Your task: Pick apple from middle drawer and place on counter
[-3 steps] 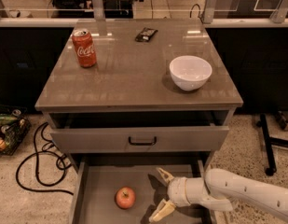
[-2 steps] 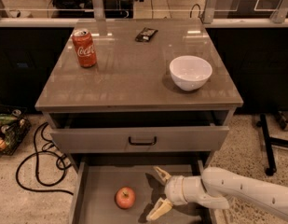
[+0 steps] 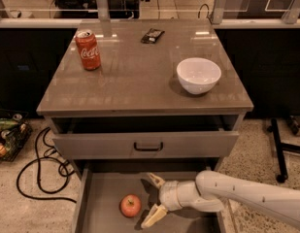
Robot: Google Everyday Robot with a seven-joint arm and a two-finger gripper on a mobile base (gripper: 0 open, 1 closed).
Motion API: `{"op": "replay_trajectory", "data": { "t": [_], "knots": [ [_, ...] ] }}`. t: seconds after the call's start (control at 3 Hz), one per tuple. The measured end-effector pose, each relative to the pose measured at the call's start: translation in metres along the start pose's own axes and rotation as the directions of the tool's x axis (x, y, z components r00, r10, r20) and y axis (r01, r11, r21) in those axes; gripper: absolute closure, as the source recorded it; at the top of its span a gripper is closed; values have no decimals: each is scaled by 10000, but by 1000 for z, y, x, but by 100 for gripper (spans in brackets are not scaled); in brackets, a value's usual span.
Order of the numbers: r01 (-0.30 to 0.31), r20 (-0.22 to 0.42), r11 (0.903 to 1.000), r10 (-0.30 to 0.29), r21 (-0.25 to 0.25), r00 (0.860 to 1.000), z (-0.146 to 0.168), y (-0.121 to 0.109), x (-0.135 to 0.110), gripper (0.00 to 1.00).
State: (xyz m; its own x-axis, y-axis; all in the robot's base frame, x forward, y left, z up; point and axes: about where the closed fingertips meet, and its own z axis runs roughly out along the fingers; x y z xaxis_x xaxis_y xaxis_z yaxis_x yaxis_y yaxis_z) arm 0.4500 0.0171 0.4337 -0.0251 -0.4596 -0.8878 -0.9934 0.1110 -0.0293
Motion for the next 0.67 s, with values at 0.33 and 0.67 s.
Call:
{"op": "replay_trajectory", "data": {
  "t": [0.33,0.67],
  "knots": [
    [330,-46,9989,-332,-338,9994,21,4,2,0],
    [802,-27,9952,-804,-556,9968,37,11,4,0]
  ]
}}
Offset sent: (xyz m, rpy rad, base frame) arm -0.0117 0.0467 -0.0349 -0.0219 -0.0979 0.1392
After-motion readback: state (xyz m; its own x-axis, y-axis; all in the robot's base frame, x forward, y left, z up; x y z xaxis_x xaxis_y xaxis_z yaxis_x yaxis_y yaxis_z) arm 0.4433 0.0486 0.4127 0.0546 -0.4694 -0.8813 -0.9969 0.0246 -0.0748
